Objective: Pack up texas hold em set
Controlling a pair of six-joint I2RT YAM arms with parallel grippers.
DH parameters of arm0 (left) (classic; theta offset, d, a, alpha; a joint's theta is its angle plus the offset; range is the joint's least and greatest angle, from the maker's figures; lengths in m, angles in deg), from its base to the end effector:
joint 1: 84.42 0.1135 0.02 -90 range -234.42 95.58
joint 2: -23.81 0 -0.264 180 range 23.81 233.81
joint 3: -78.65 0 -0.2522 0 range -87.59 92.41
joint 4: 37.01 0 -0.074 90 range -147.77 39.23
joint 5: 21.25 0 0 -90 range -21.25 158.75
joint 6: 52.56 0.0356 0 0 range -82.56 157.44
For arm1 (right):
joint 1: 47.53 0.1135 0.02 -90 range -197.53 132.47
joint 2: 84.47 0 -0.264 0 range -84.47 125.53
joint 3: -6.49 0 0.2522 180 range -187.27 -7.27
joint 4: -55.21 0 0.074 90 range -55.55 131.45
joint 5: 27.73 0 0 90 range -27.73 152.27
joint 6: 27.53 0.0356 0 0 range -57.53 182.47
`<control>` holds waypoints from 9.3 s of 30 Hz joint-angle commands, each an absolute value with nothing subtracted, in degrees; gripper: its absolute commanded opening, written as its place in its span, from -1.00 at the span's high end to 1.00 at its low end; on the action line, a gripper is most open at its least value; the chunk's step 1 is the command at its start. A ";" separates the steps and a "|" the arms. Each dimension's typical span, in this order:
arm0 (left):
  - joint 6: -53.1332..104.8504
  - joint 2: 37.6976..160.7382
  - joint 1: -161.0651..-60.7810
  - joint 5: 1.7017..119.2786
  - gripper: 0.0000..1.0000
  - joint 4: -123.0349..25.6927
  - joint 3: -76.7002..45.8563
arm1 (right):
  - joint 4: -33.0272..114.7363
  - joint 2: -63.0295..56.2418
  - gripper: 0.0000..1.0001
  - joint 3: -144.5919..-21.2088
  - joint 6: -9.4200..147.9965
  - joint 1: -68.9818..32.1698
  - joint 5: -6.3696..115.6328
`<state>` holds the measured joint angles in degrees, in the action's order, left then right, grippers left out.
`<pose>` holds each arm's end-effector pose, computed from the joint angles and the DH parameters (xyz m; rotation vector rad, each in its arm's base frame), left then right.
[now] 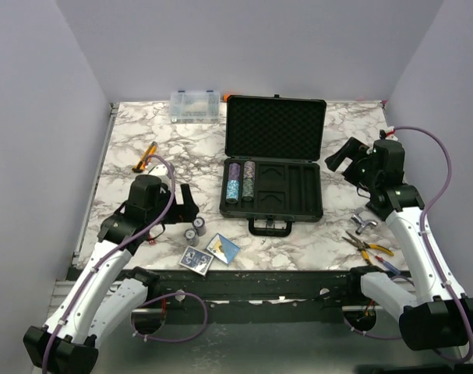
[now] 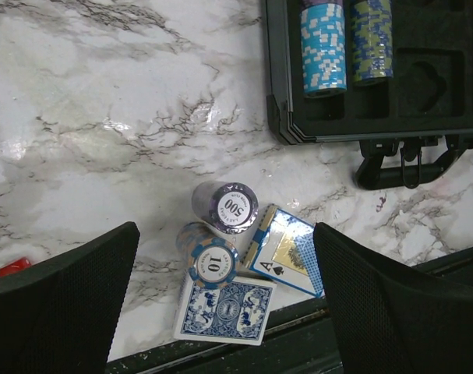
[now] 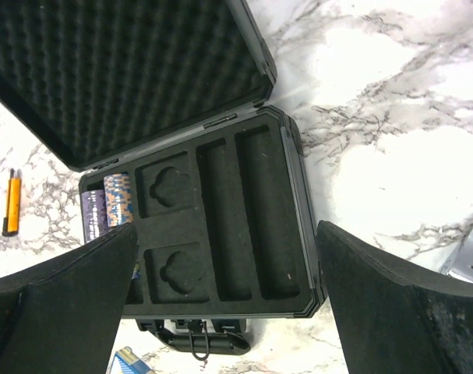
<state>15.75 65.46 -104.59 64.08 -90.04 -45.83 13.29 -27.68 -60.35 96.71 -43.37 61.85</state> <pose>0.1421 -0.0553 0.2803 0.0140 2.2967 -0.4773 0.2162 0.0160 0.3205 0.5546 2.0811 0.4011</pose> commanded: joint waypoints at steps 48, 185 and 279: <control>13.00 94.48 -114.83 66.49 0.14 -92.22 -42.13 | 17.10 -29.21 -1.00 -60.12 92.20 -42.26 57.00; 18.90 123.32 -114.52 70.77 0.07 -87.54 -23.26 | 19.16 -24.11 -1.00 -66.67 85.28 -38.24 45.56; 6.85 74.91 -113.60 22.56 1.00 -65.68 -32.39 | 44.46 -21.80 -0.67 -61.00 119.61 -4.38 42.84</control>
<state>6.98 75.58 -113.53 20.52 -69.69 -32.76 47.19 -20.29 -61.31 119.47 -5.58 37.26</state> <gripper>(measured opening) 0.378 0.834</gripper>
